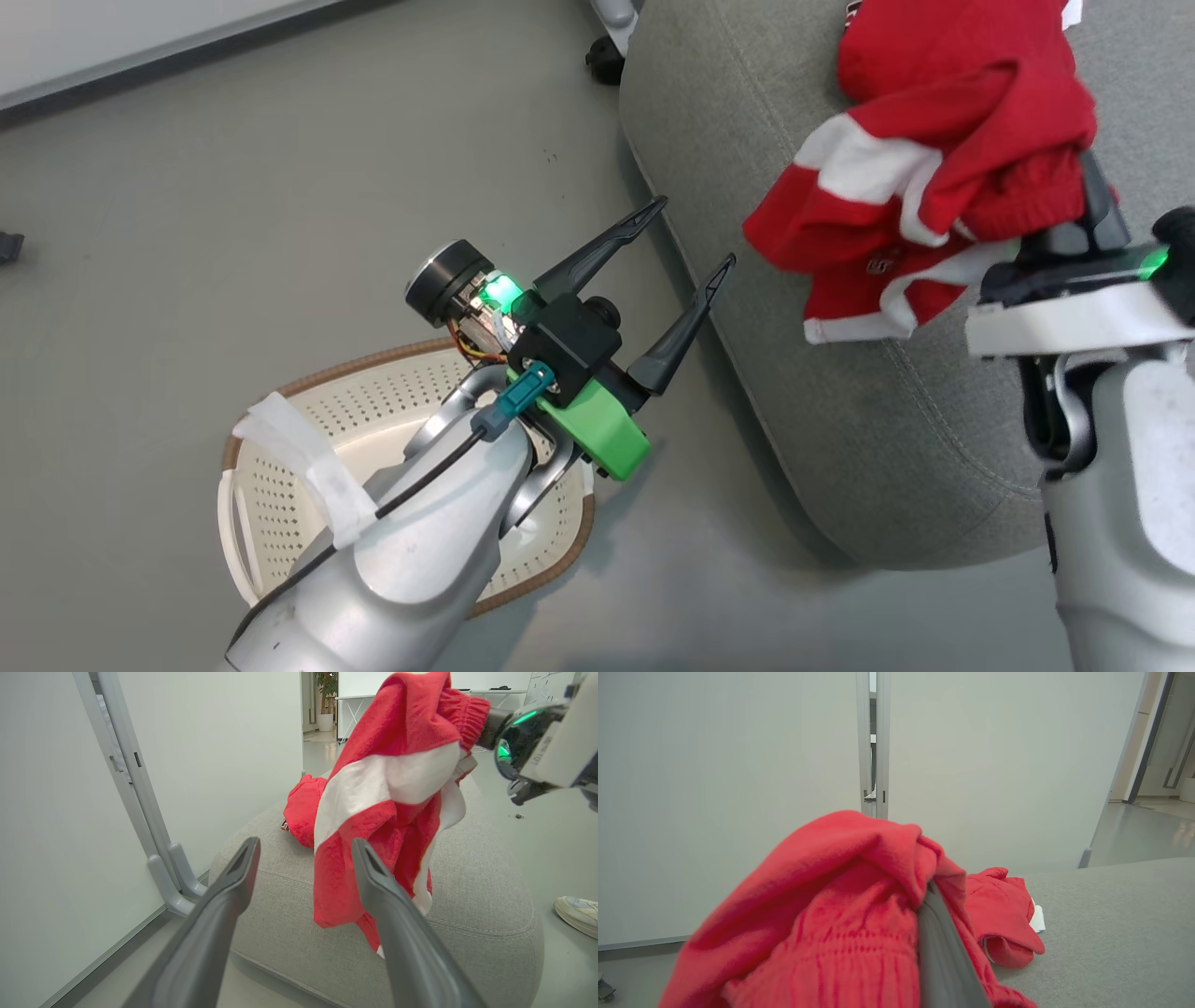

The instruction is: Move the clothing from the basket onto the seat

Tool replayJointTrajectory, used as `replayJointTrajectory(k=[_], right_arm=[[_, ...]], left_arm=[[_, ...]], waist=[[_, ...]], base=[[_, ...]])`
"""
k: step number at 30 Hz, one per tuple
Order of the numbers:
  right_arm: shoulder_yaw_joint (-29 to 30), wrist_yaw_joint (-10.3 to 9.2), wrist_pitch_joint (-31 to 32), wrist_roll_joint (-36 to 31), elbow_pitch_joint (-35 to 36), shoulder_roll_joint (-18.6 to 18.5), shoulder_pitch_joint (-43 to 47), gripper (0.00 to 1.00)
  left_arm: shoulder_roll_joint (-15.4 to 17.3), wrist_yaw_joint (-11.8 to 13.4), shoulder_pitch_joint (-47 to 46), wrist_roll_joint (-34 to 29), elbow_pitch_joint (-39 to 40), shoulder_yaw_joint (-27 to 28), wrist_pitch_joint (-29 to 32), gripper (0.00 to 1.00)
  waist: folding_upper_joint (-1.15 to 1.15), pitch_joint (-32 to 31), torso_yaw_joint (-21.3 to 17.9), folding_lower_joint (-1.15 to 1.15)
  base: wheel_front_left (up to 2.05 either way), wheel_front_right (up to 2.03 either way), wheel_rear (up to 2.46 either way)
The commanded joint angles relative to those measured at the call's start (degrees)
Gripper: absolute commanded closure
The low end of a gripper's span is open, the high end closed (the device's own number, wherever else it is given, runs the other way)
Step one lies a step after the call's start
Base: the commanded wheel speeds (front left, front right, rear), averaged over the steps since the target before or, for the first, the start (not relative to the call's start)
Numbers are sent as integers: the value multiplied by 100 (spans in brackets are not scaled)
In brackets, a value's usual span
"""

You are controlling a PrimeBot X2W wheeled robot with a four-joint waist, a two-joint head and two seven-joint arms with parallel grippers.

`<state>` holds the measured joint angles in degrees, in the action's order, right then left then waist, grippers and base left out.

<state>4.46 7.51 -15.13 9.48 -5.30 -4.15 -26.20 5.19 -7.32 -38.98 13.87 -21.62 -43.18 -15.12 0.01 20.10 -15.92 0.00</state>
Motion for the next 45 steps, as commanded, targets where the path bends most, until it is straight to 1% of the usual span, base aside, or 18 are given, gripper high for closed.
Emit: replayJointTrajectory(k=[1, 3, 9, 16, 19, 24, 28, 31, 36, 40, 45], right_arm=[[59, -4, -2, 10, 28, -55, -279, 100], [133, -4, -2, -6, 39, -115, -599, 100], [604, -4, -2, -55, -13, -374, -1737, 100], [1197, -4, -2, -110, -357, -937, -2920, 100], [1382, -4, -3, -132, -628, -1231, -3339, 100], [1608, -4, -2, -68, -1318, -1774, -3994, 100], [1740, -4, -3, -32, -1831, -2032, -4323, 100], [1721, -4, -2, -115, -2241, -2122, -4467, 100], [1702, -4, -2, -243, -3057, -2031, -4516, 100], [1688, -4, -2, -302, -3436, -1916, -4317, 100], [1759, -4, -2, -242, -3713, -1746, -4095, 100]], left_arm=[[63, -24, -136, -50, 7, -4, -5, 0], [85, -24, -209, -69, -2, -20, -4, 0], [178, -24, -519, -174, 21, -66, -4, 0], [276, -24, -815, -248, 45, -115, -4, 0], [301, -24, -901, -256, 52, -138, -4, 0], [328, -24, -1008, -284, 72, -169, -4, 0], [335, -24, -1045, -281, 98, -185, -4, 0], [353, -24, -1083, -274, 117, -190, -4, 0], [367, -24, -1148, -288, 131, -200, -4, 0], [355, -14, -1165, -284, 147, -184, -4, 0], [393, 1, -1152, -286, 167, -145, -4, 0]], waist=[[-1, 348, 67, 0], [-1, 548, 89, 0], [-1, 1208, 180, 0], [-1, 1801, 226, 0], [-1, 1966, 214, 0], [-1, 2172, 215, 0], [-1, 2249, 230, 0], [-1, 2325, 251, 0], [-1, 2502, 325, 0], [-1, 2573, 399, 0], [-1, 2588, 453, 0]], base=[[0, 0, 0], [0, 0, 0], [0, 0, 0], [0, 0, 0], [0, 0, 0], [0, 0, 0], [0, 0, 0], [0, 0, 0], [0, 0, 0], [0, 0, 0], [0, 0, 0]])
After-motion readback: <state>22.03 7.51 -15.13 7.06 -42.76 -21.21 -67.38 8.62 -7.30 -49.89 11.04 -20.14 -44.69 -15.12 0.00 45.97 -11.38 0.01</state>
